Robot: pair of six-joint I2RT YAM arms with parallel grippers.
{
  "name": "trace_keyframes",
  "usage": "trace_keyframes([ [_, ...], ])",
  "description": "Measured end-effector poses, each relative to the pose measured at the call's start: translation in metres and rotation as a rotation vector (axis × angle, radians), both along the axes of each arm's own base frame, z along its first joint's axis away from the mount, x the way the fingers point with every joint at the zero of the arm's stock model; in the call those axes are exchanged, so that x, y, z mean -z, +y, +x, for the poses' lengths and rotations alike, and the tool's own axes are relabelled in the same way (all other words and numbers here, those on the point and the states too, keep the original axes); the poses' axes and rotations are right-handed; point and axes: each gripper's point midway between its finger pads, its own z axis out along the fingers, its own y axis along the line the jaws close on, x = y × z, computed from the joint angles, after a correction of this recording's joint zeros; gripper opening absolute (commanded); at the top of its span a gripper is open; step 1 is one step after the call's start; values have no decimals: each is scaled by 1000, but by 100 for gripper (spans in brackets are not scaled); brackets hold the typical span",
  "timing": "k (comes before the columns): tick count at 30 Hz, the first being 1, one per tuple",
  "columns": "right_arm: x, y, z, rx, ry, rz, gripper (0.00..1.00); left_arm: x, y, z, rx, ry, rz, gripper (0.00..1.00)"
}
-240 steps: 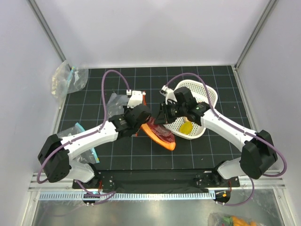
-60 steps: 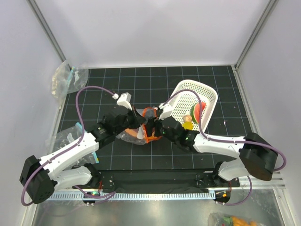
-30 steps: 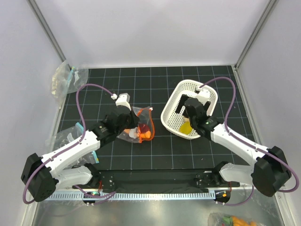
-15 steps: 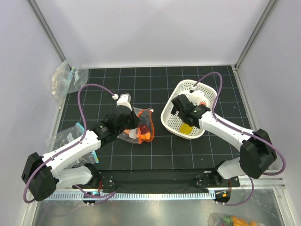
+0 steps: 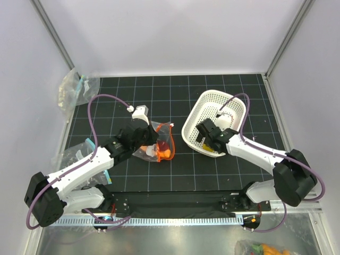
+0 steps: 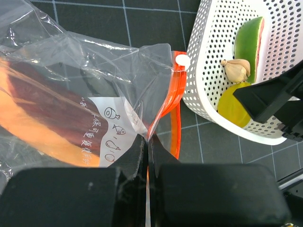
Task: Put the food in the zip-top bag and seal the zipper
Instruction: Pick up the fake fruit from the bin, then place the fake fruit in the zipper food storage bag.
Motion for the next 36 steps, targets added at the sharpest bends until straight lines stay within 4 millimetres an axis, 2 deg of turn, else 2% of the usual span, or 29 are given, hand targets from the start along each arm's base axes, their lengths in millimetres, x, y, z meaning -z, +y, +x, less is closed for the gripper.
trace_keyframes([
  [3, 12, 5, 0, -8, 18, 15, 99, 0, 0, 0, 0, 0, 0, 0],
  [6, 26, 11, -2, -20, 35, 40, 93, 0, 0, 0, 0, 0, 1, 0],
  [7, 29, 11, -3, -23, 39, 44, 83, 0, 0, 0, 1, 0, 1, 0],
  [9, 32, 13, -5, -28, 44, 53, 75, 0, 0, 0, 1, 0, 1, 0],
  [10, 31, 14, -4, -29, 38, 60, 63, 0, 0, 0, 1, 0, 1, 0],
  [13, 23, 14, -4, -30, -8, 96, 44, 0, 0, 0, 2, 1, 4, 0],
  [17, -7, 11, -5, -44, -134, 179, 43, 1, 0, -1, 3, 2, 7, 0],
  [23, -66, 23, 13, -96, -304, 255, 43, 3, 0, 0, 4, 6, 13, 0],
  [28, -112, 49, 31, -226, -423, 299, 45, 6, -1, 0, 7, 11, 19, 0],
  [30, -122, 61, 34, -298, -469, 324, 44, 7, -2, 0, 11, 17, 20, 0],
  [32, -121, 70, 32, -360, -499, 348, 45, 8, -5, -2, 21, 26, 14, 0],
  [36, -95, 78, 16, -475, -474, 361, 42, 9, -11, -7, 48, 39, -1, 0],
])
